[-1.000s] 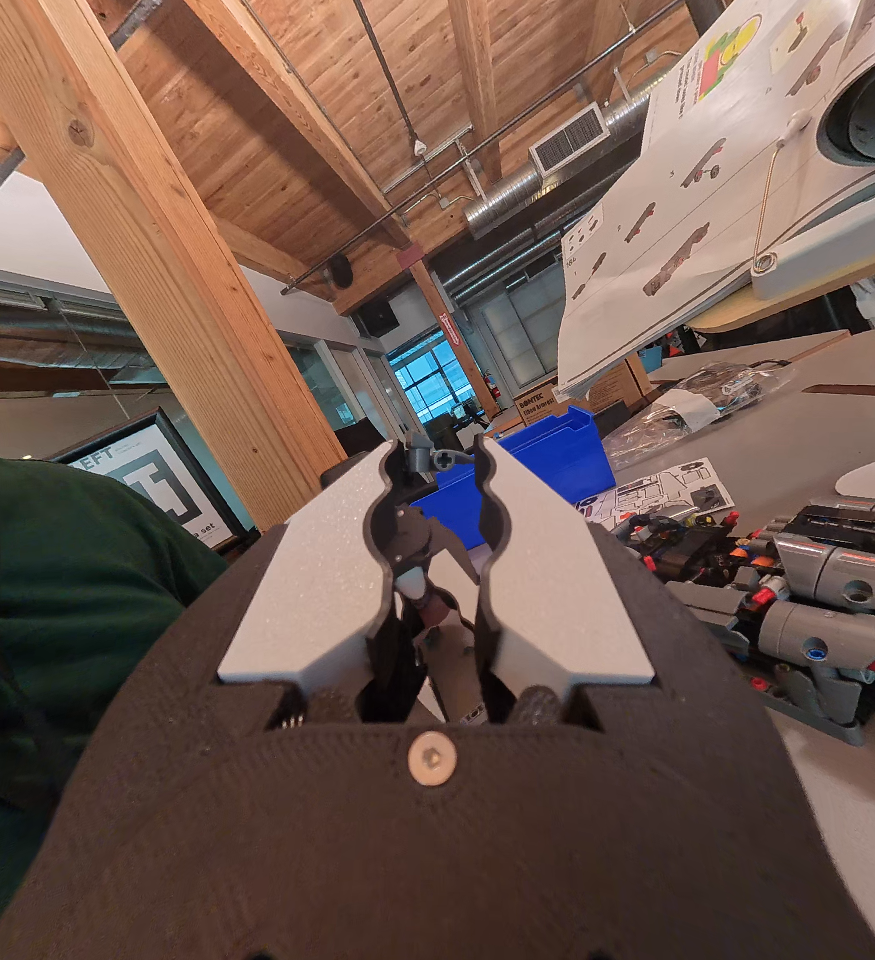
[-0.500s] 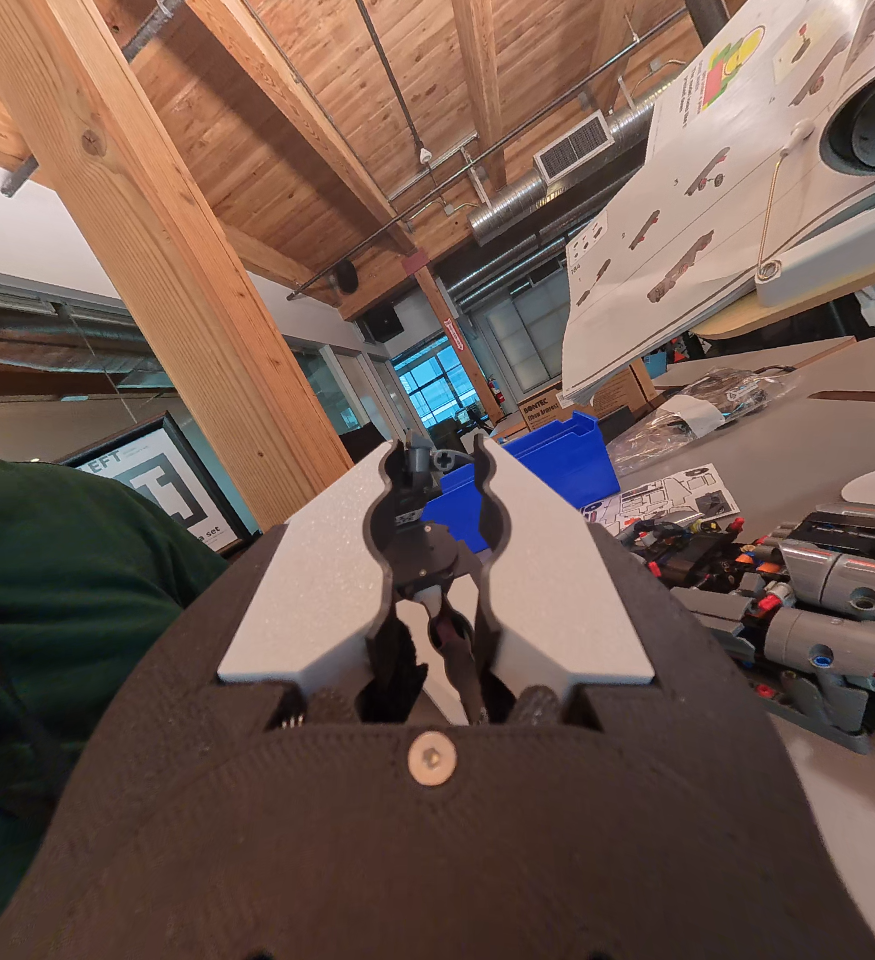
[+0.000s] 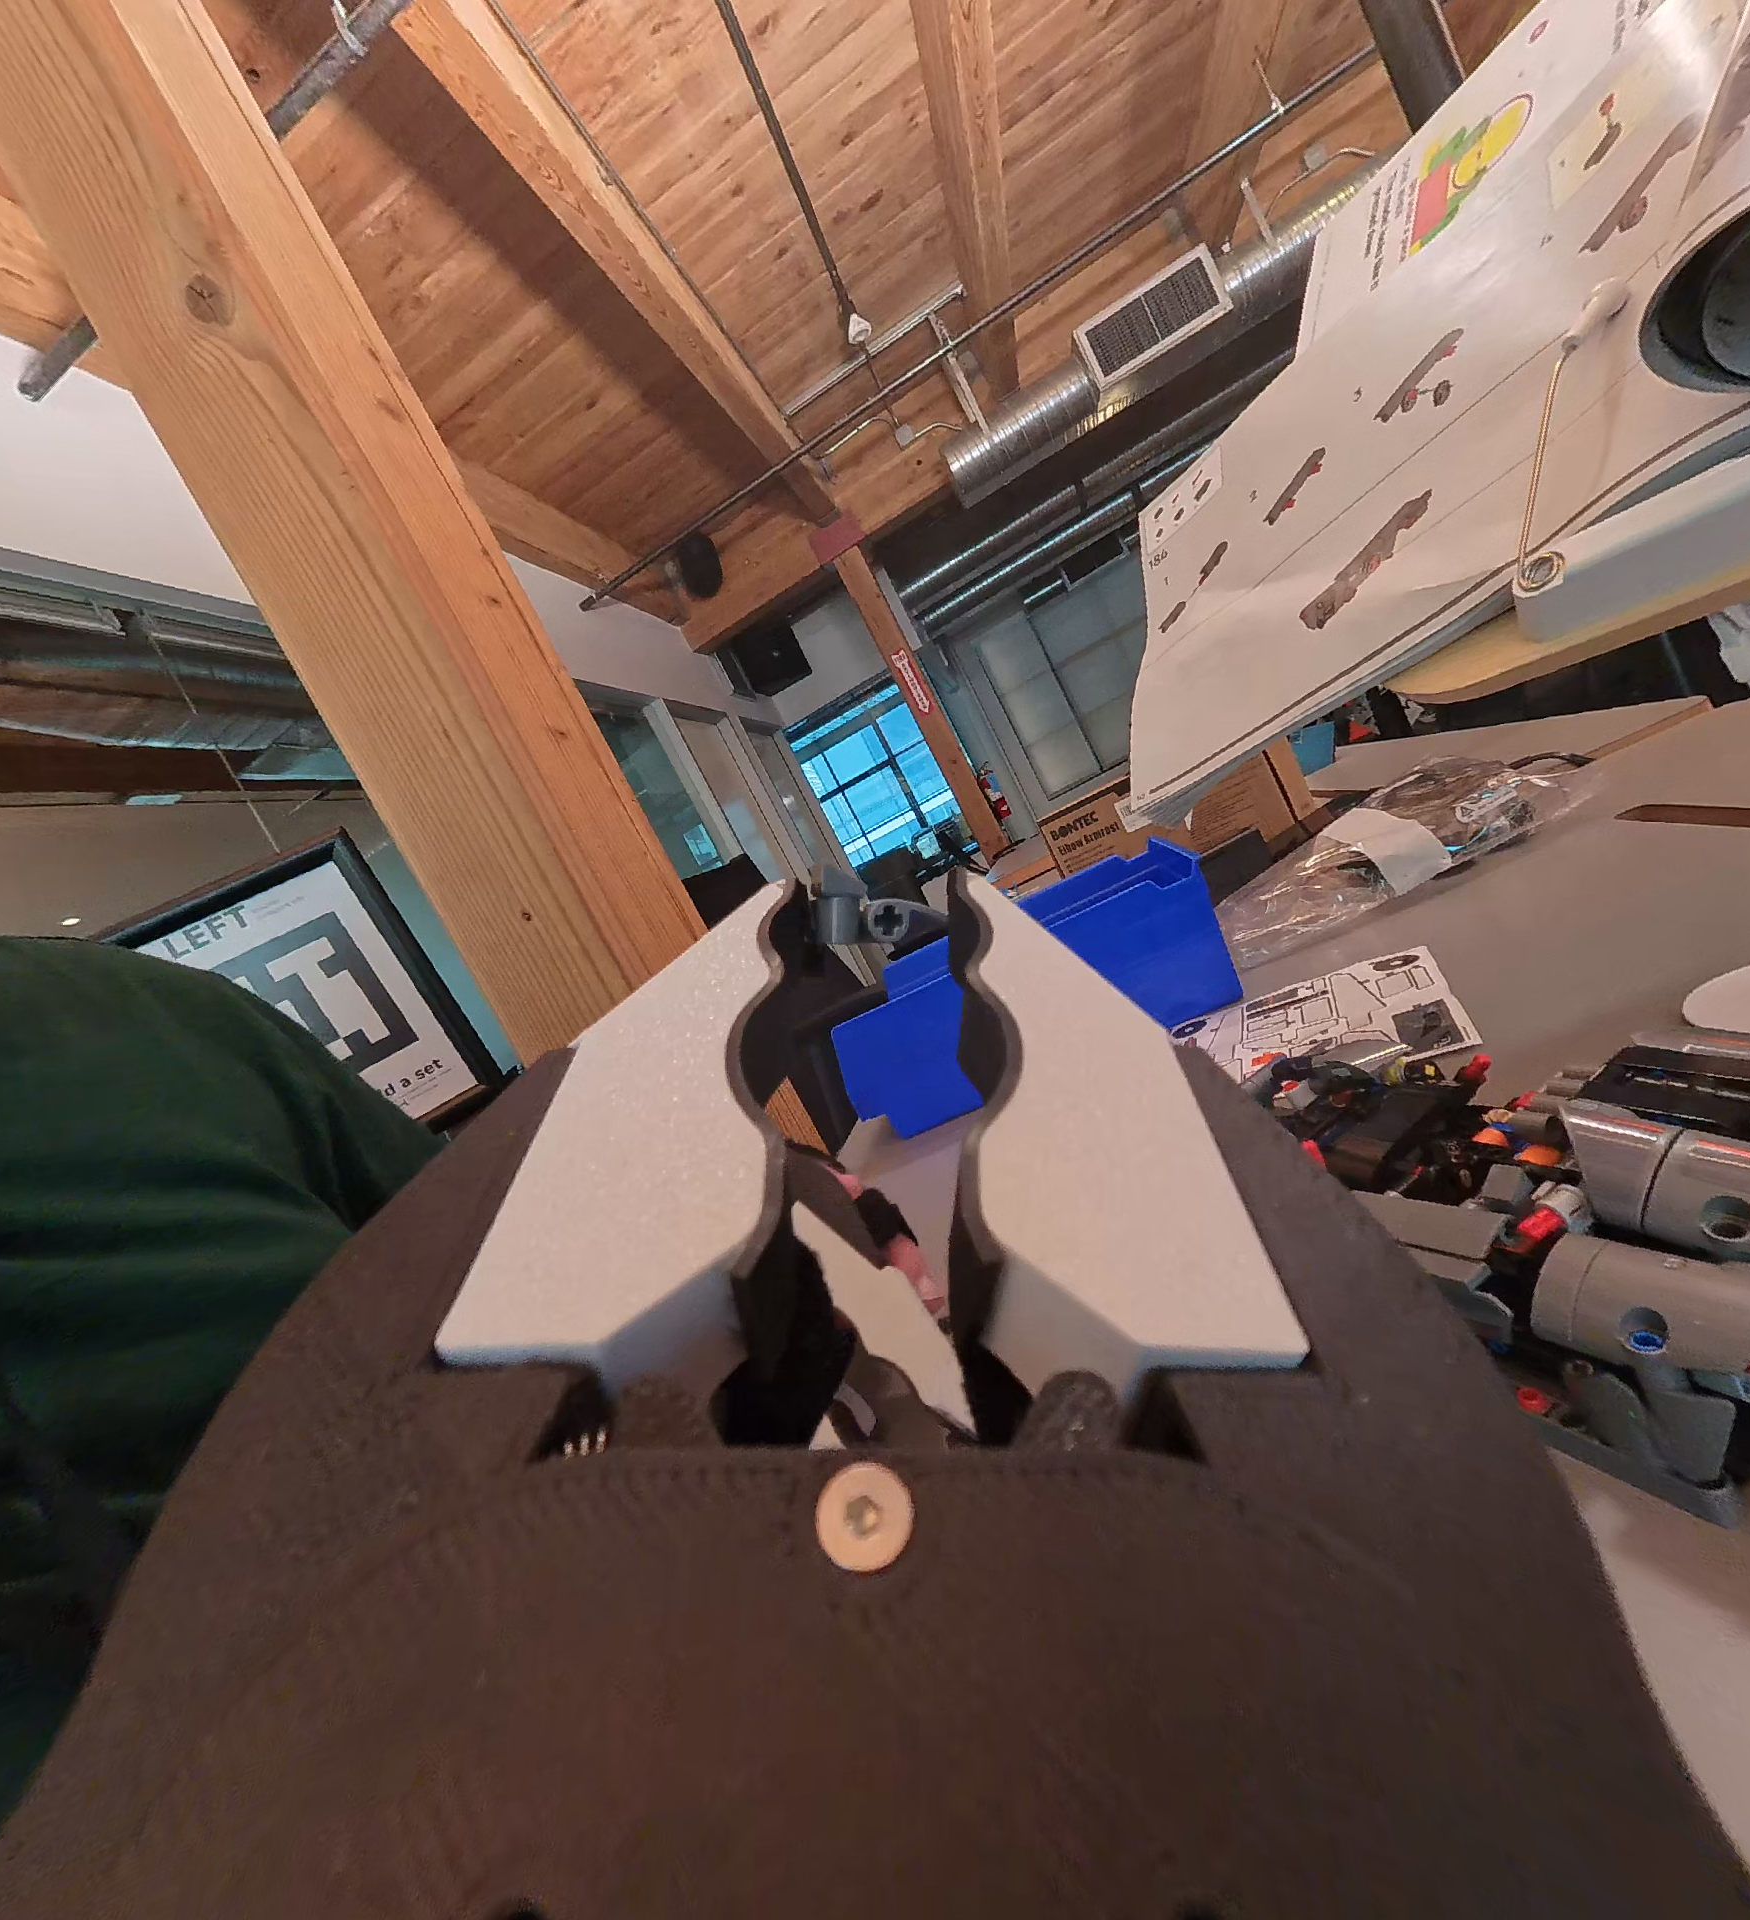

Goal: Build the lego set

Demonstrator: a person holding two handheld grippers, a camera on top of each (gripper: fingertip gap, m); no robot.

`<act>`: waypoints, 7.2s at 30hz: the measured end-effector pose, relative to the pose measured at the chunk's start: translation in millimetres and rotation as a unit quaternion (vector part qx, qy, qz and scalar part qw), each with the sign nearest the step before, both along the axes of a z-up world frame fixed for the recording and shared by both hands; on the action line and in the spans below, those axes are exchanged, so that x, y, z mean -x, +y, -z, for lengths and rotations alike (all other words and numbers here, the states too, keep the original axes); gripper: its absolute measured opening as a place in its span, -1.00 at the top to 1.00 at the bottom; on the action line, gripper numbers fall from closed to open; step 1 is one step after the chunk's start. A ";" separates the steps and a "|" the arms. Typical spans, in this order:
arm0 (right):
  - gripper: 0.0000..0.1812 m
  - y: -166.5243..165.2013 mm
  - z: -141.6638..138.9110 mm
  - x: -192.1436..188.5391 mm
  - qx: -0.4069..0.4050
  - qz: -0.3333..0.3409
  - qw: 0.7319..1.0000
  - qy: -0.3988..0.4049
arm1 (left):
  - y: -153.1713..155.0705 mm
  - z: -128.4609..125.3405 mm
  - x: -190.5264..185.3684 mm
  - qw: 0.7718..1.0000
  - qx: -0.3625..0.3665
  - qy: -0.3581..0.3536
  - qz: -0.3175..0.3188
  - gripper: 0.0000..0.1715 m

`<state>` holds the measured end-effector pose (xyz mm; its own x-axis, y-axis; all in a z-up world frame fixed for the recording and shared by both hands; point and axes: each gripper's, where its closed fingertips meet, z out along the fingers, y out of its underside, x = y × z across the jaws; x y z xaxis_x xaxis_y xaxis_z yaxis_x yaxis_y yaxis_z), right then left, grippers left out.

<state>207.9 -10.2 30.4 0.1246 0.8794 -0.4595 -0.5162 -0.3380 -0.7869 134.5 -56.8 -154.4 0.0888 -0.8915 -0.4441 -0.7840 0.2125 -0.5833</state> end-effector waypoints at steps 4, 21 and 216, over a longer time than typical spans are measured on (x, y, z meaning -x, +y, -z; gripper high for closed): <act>0.73 -0.1 -0.5 -0.5 -0.001 0.001 1.000 0.000 | -4.1 -0.6 -1.1 0.999 -0.033 -0.003 0.000 0.78; 0.73 -1.9 -2.8 -0.5 -0.005 0.000 1.000 0.002 | -13.0 0.6 0.9 0.999 -0.043 -0.008 0.003 0.77; 0.73 -49.1 13.2 49.3 -0.174 -0.067 0.976 -0.114 | -15.0 -123.9 2.7 0.889 0.332 -0.306 0.070 0.83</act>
<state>158.6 -59.3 17.2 0.0622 0.9927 -0.1032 -0.2847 -0.0815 -0.9551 131.8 -71.8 -30.5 -0.0007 -0.9606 0.2780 -0.2699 -0.2675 -0.9250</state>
